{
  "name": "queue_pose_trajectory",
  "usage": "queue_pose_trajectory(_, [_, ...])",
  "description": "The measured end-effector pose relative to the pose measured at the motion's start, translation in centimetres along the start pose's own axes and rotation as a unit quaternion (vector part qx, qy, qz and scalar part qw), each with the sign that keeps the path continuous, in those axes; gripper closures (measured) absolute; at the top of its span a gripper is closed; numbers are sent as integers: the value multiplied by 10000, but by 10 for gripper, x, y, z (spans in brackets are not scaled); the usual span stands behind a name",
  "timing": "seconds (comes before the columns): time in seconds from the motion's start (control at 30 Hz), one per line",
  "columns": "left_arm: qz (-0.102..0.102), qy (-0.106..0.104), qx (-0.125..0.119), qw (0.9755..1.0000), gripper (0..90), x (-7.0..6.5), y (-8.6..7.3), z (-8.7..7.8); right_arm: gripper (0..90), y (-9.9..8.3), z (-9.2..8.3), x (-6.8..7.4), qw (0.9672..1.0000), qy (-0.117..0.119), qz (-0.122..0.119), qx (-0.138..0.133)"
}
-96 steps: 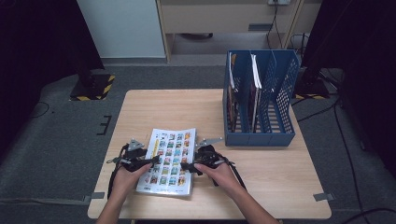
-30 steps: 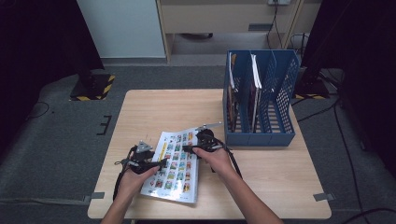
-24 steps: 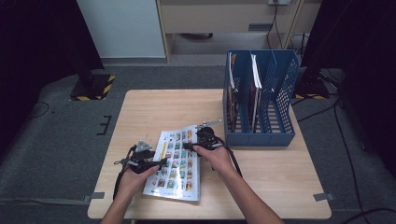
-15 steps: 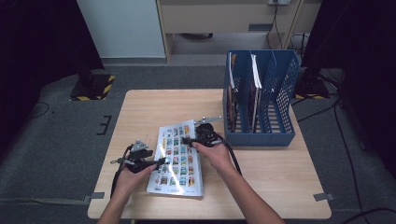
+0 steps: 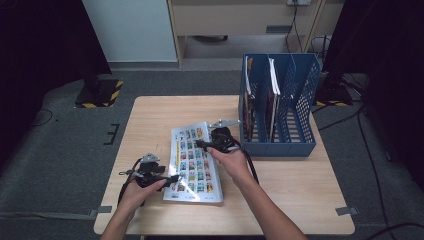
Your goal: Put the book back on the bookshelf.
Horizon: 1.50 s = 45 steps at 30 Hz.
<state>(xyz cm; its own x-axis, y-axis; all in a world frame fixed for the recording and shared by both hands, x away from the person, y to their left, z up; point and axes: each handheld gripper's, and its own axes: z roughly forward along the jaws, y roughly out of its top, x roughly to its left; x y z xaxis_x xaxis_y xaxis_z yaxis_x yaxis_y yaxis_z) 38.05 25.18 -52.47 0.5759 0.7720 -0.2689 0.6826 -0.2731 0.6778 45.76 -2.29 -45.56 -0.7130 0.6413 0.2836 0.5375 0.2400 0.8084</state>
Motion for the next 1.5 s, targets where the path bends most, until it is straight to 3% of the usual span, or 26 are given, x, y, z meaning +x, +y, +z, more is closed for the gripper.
queue_pose_trajectory(0.27, [30,-297,-15,9996,221,-2,0,3,708,1,-1,0,9999,50,-27,-146])
queue_pose_trajectory(0.33, [95,-320,-32,9994,300,-2,0,4,709,2,-1,2,9999,67,-25,-150])
queue_pose_trajectory(0.5, [-267,-379,-133,9988,447,3,0,5,713,5,-1,3,9998,94,-77,-171])
queue_pose_trajectory(0.63, [-308,-263,-254,9989,615,1,3,3,712,6,-2,3,9998,108,-68,-146])
queue_pose_trajectory(0.7, [-335,-259,-276,9987,650,1,3,3,710,5,-3,0,9998,114,-64,-138])
queue_pose_trajectory(0.83, [-452,-331,-271,9981,665,2,3,4,706,4,-3,-3,9999,138,-12,-65])
queue_pose_trajectory(1.03, [-407,-289,-230,9985,663,1,3,4,687,4,0,-8,9998,145,130,60])
queue_pose_trajectory(1.17, [-398,-276,-243,9985,660,1,4,4,623,5,3,-8,9994,187,238,192])
queue_pose_trajectory(1.5, [-377,-278,-269,9985,657,1,3,5,553,-1,11,-8,9980,152,210,570])
